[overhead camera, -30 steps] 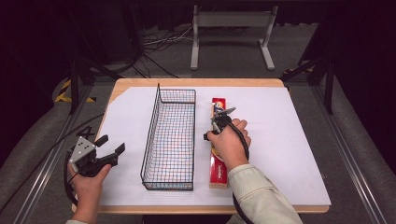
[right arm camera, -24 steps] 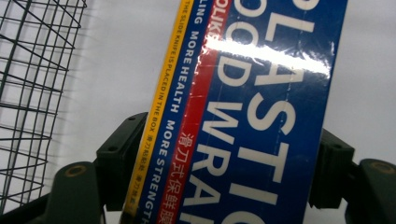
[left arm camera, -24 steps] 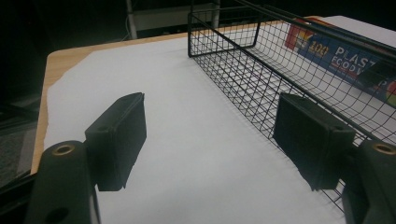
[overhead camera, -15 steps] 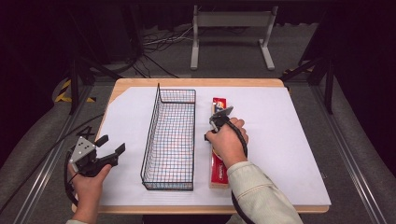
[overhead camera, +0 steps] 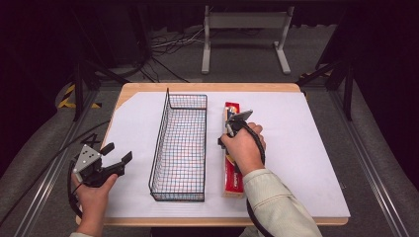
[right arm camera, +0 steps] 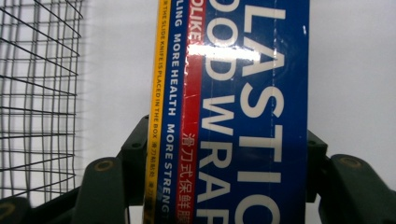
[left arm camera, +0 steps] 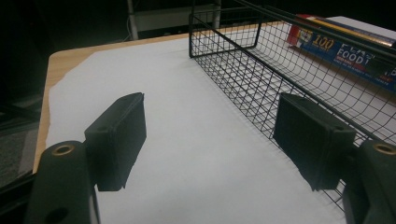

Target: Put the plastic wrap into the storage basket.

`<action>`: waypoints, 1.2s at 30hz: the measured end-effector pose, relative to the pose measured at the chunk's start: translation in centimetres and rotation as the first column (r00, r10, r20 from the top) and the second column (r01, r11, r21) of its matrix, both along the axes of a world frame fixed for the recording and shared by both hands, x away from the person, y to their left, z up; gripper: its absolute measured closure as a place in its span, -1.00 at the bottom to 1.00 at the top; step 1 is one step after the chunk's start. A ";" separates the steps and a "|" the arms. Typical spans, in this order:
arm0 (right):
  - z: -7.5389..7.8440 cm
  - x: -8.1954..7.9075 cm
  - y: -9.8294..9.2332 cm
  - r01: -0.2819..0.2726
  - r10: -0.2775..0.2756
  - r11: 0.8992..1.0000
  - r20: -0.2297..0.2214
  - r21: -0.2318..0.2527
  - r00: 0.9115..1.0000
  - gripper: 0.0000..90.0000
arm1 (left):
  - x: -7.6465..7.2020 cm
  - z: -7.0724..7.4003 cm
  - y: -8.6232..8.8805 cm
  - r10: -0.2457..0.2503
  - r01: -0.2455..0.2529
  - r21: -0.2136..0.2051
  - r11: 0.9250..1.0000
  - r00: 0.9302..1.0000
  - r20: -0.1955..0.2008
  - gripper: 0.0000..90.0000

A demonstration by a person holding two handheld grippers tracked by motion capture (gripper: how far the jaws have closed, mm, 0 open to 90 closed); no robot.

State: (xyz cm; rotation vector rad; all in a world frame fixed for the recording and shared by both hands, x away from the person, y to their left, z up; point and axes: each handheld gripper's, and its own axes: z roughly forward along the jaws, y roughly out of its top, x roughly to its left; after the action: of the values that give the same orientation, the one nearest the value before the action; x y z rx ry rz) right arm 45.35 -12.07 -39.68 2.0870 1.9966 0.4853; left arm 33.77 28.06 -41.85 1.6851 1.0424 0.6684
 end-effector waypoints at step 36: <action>7.6 -1.6 2.3 0.032 -0.046 0.997 0.223 0.064 0.974 -0.09 | -0.1 0.0 0.1 0.008 -0.008 -0.005 1.000 1.000 0.003 -0.43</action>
State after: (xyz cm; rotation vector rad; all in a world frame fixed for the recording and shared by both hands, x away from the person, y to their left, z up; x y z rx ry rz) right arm 43.74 -9.79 -32.12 1.9996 1.8304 0.7469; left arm 33.68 28.13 -41.85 1.6758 1.0487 0.6733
